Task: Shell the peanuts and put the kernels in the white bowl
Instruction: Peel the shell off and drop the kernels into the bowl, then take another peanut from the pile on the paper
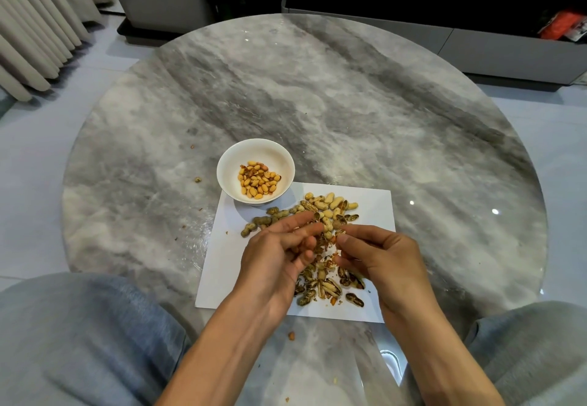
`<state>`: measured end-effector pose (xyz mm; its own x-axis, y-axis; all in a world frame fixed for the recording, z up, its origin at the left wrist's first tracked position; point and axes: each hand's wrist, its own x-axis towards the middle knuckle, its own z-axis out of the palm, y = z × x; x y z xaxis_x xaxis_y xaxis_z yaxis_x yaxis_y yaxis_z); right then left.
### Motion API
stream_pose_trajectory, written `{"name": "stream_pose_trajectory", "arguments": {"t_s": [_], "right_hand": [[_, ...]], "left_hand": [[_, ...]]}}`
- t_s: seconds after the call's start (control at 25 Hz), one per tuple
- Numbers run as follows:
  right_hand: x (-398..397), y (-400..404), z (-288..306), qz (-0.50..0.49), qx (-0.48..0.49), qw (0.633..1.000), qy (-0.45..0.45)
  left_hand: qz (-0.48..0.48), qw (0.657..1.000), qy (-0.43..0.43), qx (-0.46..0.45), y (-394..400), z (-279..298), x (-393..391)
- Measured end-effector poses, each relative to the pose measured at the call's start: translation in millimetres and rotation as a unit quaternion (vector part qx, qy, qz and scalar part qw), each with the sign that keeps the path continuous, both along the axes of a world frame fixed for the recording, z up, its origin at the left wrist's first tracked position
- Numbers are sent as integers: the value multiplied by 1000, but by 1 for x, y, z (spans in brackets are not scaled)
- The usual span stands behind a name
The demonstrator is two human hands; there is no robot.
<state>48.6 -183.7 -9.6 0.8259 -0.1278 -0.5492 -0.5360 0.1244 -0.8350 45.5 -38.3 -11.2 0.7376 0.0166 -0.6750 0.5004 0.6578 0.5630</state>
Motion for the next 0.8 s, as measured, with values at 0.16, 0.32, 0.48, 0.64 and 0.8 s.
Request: {"name": "stream_pose_trajectory", "arguments": {"t_s": [0.16, 0.32, 0.48, 0.64, 0.8], "right_hand": [[0, 0, -1, -7, 9, 1000, 1], [1, 0, -1, -3, 16, 1000, 7], [0, 0, -1, -3, 13, 1000, 10], [-1, 0, -1, -1, 15, 1000, 10], [-1, -1, -2, -1, 22, 1000, 13]], "left_hand": [[30, 998, -2, -56, 1, 2, 0], [38, 999, -26, -19, 1, 7, -1], [39, 997, -47, 43, 4, 8, -2], [46, 998, -31, 40, 2, 9, -5], [42, 991, -67, 104, 8, 20, 3]]}}
